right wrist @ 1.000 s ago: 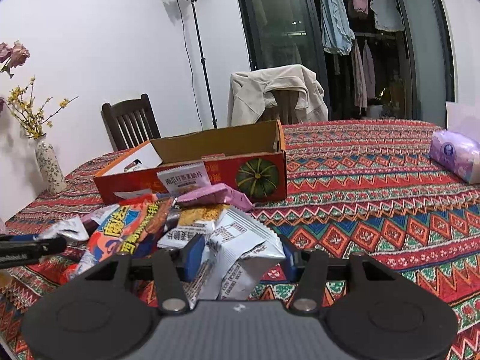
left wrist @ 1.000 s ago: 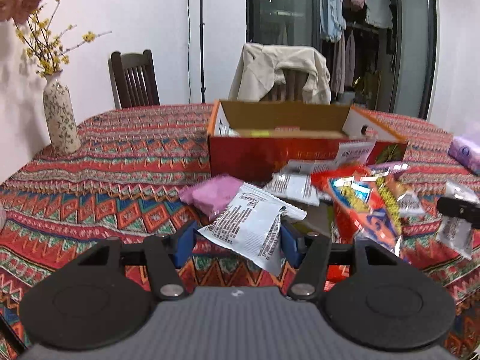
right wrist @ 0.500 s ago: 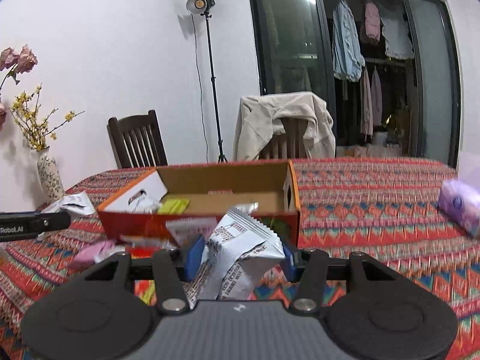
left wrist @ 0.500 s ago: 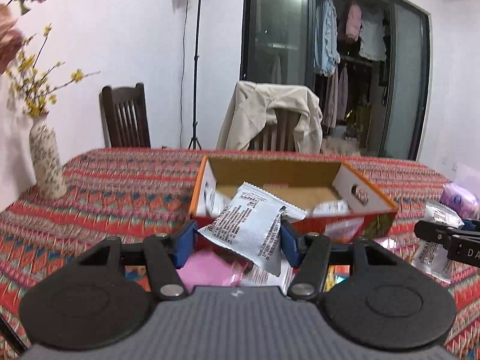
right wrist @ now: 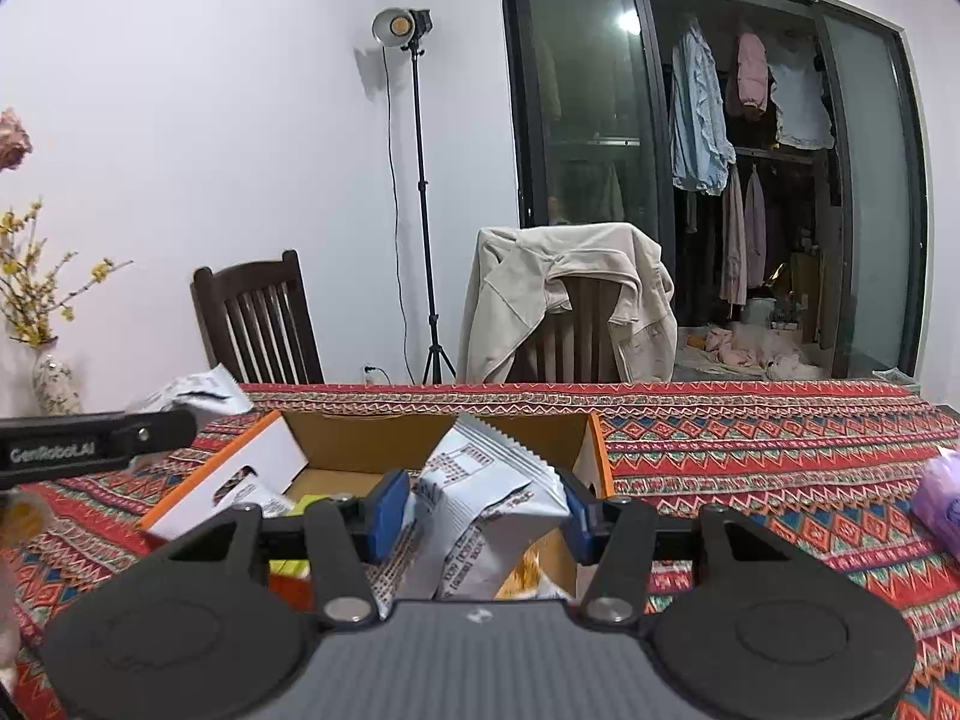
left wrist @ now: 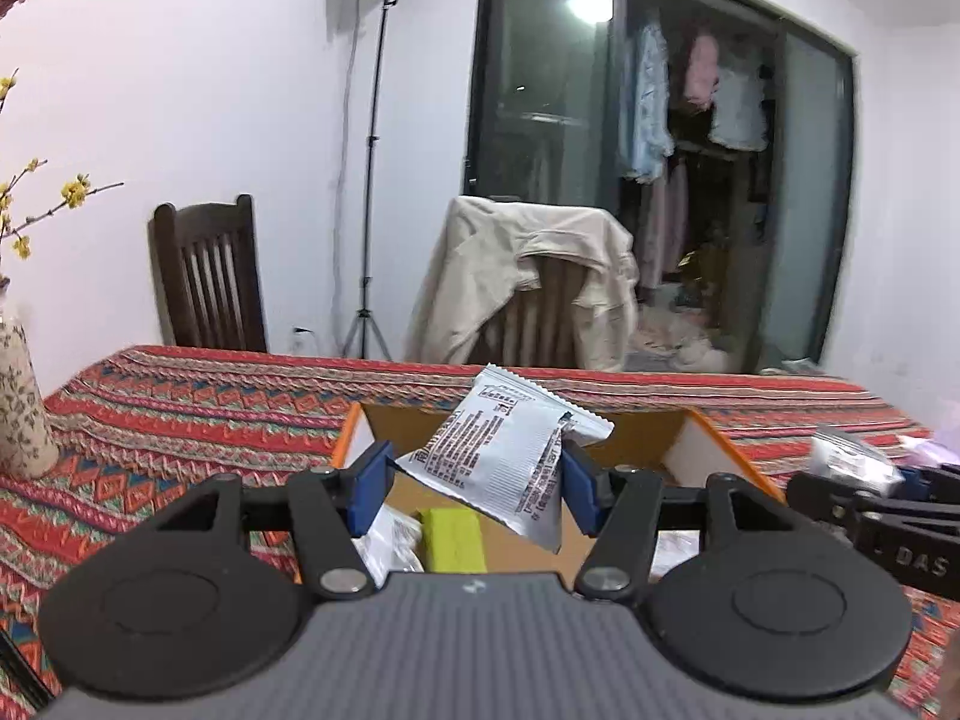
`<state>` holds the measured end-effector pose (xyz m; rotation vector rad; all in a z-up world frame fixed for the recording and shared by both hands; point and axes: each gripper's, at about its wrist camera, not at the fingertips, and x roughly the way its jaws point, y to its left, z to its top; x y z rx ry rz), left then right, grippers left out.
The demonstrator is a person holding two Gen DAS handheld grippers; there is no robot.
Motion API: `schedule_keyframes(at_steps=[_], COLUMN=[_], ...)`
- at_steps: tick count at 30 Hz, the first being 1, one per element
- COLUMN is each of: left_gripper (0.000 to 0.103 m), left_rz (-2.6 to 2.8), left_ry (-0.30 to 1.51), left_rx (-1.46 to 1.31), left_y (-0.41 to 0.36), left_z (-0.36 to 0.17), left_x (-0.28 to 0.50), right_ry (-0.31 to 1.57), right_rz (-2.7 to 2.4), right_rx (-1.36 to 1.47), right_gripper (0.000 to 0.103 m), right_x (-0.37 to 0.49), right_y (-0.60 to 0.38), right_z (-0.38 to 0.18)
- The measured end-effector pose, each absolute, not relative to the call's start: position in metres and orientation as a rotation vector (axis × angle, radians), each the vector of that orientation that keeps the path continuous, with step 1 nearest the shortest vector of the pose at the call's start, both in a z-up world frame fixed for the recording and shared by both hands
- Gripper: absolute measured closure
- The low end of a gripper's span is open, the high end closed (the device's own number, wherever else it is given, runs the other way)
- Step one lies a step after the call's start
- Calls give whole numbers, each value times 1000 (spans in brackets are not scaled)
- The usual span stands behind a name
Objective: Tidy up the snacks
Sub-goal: 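Carry the white packet into the box with the left tool while the right tool carries its packet in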
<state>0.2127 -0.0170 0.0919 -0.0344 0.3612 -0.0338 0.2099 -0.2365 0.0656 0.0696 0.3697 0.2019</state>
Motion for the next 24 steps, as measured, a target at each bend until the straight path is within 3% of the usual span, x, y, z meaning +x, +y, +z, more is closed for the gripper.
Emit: schedule_keyframes(at_steps=[8,21,24], left_gripper=[43,43,29], left_rz=[-18,-18,-15], left_ry=[388,443,430], left_rx=[-59,-22,-36], left_y=[-17,-13,-11], left_z=[74,44,45], left_x=[265,280,277], right_ry=[415,473,484], right_rz=[176,209,200], right_rx=[67,79,78], right_gripper=[51,51,43], right_x=[268,288,288], right_y=[-227,-226,-227], right_z=[51,19,18])
